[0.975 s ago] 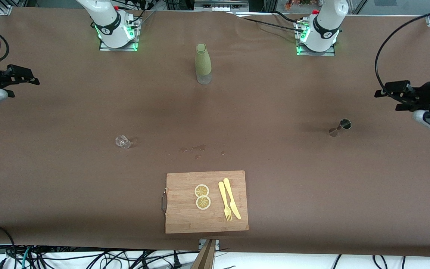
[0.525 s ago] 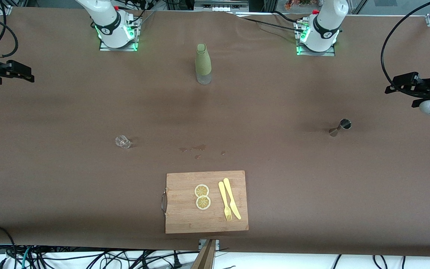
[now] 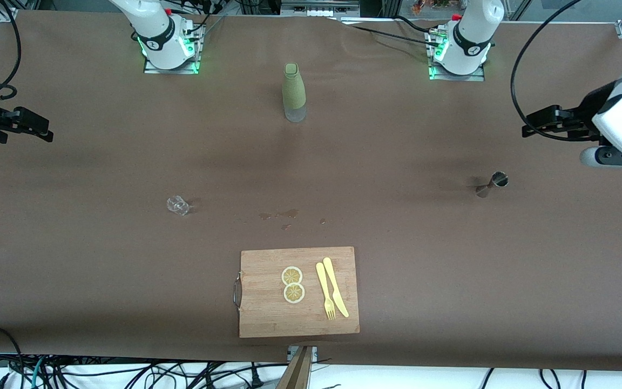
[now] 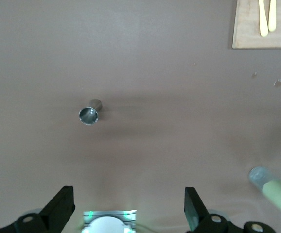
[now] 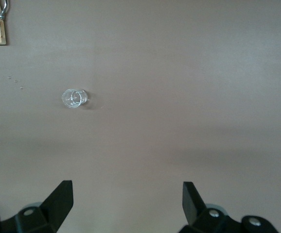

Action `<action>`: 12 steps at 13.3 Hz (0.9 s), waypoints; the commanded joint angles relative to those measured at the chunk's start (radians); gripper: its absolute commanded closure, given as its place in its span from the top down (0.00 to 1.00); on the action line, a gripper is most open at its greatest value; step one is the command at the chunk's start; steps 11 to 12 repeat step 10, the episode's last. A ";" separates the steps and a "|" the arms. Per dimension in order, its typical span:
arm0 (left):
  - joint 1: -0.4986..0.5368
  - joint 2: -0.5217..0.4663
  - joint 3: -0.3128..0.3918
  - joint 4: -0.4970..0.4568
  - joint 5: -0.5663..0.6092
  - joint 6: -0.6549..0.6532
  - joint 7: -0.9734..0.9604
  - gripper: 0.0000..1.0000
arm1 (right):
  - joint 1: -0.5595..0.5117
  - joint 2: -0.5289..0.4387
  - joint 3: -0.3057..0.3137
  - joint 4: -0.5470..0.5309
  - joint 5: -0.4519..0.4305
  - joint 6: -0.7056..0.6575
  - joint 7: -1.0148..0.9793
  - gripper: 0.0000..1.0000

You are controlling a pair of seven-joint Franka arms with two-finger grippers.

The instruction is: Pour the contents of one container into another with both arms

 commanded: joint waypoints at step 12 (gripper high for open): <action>0.013 -0.066 -0.003 -0.056 0.024 0.067 -0.047 1.00 | 0.023 0.002 0.005 0.011 0.008 -0.006 0.021 1.00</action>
